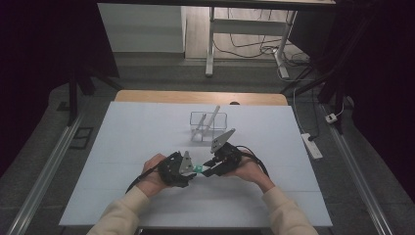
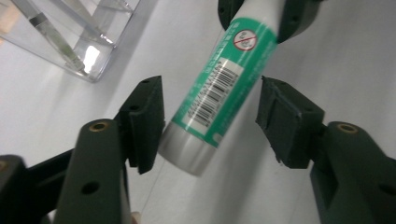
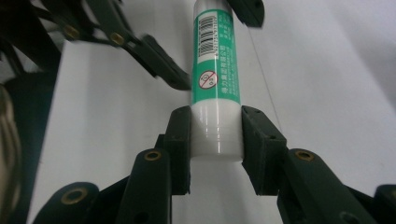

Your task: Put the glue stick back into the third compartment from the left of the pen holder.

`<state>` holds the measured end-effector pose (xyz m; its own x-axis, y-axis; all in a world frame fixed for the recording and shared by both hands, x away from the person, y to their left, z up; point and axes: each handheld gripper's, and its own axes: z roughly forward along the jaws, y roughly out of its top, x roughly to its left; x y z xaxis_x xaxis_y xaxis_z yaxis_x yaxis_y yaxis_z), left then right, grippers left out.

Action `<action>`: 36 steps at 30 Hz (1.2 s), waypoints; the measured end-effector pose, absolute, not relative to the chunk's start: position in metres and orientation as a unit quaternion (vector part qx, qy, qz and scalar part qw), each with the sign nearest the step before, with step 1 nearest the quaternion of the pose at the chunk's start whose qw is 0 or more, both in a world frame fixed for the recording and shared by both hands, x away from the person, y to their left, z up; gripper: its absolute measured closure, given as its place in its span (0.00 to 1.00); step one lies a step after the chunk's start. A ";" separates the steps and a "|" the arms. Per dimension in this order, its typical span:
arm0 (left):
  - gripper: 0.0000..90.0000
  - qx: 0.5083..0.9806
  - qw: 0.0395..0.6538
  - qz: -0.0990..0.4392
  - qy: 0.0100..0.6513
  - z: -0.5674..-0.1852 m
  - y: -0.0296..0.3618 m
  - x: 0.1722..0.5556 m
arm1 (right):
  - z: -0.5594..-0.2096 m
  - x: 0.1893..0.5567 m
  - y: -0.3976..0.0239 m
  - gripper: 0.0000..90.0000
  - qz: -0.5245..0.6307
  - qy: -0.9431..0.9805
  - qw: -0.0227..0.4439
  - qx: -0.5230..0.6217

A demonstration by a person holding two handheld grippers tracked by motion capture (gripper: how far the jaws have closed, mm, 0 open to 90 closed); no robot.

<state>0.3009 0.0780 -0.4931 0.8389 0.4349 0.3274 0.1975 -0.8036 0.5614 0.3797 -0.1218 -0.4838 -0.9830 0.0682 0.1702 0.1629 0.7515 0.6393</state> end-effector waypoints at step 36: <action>0.73 0.878 0.352 0.194 0.260 -0.484 0.112 0.314 | -0.461 0.378 -0.142 0.43 -0.515 -0.840 -0.049 -0.164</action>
<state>0.3136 0.1118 -0.4845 0.7895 0.5931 0.1580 0.3196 -0.6170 0.7192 0.3776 -0.1424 -0.4607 -0.9413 0.3263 0.0863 0.2251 0.4165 0.8808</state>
